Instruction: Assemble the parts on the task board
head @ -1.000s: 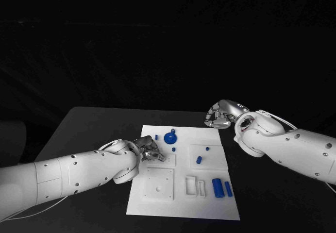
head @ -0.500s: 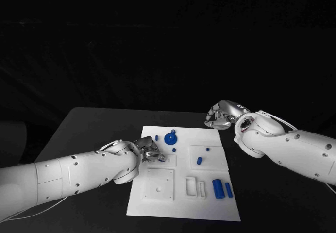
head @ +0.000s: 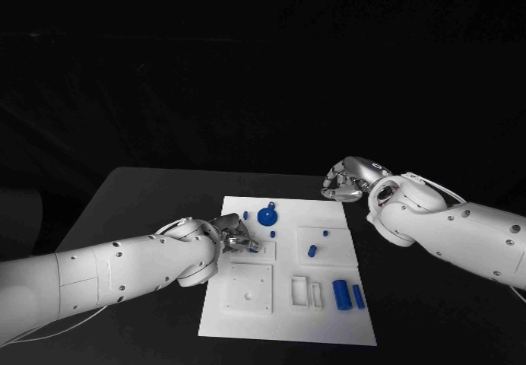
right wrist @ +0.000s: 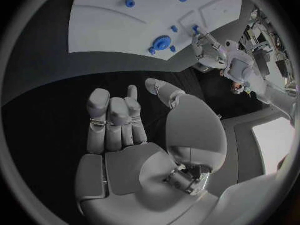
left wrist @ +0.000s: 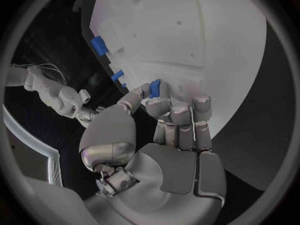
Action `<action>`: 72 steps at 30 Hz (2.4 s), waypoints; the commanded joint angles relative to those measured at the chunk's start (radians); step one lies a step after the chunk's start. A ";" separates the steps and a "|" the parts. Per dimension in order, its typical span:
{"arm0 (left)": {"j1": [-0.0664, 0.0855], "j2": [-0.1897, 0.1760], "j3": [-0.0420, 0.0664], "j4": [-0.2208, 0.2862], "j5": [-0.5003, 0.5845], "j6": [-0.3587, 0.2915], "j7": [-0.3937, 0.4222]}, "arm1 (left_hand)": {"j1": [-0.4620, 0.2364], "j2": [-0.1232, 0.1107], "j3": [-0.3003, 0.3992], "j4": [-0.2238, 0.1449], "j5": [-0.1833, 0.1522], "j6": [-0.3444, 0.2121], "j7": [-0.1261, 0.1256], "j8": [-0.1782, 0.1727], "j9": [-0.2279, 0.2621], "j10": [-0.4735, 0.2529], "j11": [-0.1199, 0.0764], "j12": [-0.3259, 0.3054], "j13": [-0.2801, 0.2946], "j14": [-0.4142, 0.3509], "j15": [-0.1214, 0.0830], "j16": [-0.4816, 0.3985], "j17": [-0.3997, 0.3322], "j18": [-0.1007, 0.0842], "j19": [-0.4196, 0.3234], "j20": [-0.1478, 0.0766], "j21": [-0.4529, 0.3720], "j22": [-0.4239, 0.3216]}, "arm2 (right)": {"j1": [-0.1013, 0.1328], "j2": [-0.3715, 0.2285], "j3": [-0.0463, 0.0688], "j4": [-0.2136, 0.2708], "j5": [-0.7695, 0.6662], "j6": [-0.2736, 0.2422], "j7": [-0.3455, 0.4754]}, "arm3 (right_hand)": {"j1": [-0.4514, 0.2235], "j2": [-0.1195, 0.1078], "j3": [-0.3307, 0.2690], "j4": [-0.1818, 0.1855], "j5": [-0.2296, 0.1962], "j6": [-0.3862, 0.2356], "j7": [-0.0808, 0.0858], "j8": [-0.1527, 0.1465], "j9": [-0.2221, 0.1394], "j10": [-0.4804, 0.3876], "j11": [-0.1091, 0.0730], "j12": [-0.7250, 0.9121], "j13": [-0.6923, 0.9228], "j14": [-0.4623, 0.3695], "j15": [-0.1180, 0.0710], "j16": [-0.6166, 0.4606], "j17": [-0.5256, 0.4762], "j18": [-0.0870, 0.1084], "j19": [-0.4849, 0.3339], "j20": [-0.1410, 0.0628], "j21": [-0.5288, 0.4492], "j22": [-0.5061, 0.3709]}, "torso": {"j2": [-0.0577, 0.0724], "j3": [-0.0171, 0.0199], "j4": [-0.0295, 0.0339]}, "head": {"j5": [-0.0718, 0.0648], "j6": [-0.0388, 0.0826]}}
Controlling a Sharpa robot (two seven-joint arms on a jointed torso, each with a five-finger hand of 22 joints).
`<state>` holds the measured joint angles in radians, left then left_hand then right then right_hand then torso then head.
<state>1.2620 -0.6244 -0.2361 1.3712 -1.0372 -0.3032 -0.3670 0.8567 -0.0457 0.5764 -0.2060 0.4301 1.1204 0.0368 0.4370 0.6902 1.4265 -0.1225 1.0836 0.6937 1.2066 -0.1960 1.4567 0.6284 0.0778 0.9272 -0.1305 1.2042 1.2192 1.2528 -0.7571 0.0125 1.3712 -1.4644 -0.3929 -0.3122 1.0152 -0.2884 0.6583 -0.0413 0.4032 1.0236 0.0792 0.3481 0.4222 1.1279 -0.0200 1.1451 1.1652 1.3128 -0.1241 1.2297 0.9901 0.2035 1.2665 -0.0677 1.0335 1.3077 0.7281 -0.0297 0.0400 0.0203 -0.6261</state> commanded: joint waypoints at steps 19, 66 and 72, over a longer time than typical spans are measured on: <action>-0.003 0.011 -0.002 -0.009 -0.027 0.072 -0.022 | 0.023 0.047 0.017 -0.027 0.011 0.166 -0.078 0.011 0.147 -0.031 -0.025 0.010 -0.003 0.014 -0.040 0.010 -0.003 0.011 -0.006 -0.145 0.015 -0.006 | 0.000 0.001 0.000 -0.002 -0.003 0.012 0.007 | -0.004 0.005 -0.001 0.004 0.021 0.005 0.013 -0.003 -0.001 -0.006 0.000 -0.005 -0.002 0.000 -0.003 -0.007 0.002 0.058 -0.001 -0.007 -0.005 0.006 | 0.000 -0.0004 0.0004 | -0.002 -0.002; 0.005 0.050 0.004 -0.045 -0.030 0.211 -0.046 | 0.009 0.051 0.026 -0.035 -0.044 0.159 -0.077 0.013 0.146 -0.032 -0.023 0.011 -0.012 0.010 -0.040 0.010 -0.011 0.012 -0.012 -0.144 0.024 -0.020 | 0.000 0.005 0.000 -0.004 -0.002 0.017 0.006 | -0.004 0.006 -0.003 0.003 0.034 0.006 0.013 -0.004 -0.001 -0.006 0.000 -0.005 -0.002 0.000 -0.003 -0.007 0.003 0.058 -0.001 -0.008 -0.005 0.006 | 0.000 0.0002 0.0003 | -0.009 -0.006; 0.006 0.051 0.004 -0.046 -0.030 0.199 -0.046 | 0.014 0.051 0.029 -0.045 -0.032 0.158 -0.076 0.014 0.145 -0.032 -0.022 0.011 -0.013 0.008 -0.039 0.011 -0.012 0.012 -0.015 -0.144 0.026 -0.022 | 0.000 0.005 0.000 -0.004 -0.002 0.016 0.006 | -0.004 0.005 -0.003 0.003 0.034 0.006 0.013 -0.004 -0.001 -0.006 0.000 -0.005 -0.002 0.000 -0.003 -0.007 0.003 0.058 -0.001 -0.008 -0.005 0.006 | 0.000 -0.0002 0.0009 | -0.010 -0.005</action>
<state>1.2769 -0.5806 -0.2256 1.3210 -1.0676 -0.1593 -0.4056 0.8356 -0.0247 0.5897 -0.2329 0.3941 1.1204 0.0367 0.4485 0.8372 1.4258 -0.1231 1.0912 0.6821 1.2075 -0.1970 1.4645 0.6176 0.0778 0.9165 -0.1270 1.2274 1.1987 1.2527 -0.7527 0.0124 1.3670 -1.4624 -0.3884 -0.3119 1.0152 -0.2884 0.6583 -0.0414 0.4309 1.0240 0.0789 0.3481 0.4224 1.1300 -0.0180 1.1451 1.1647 1.3128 -0.1240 1.2297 0.9915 0.2036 1.2642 -0.0695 1.0335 1.3073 0.7279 -0.0296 0.0402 0.0110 -0.6320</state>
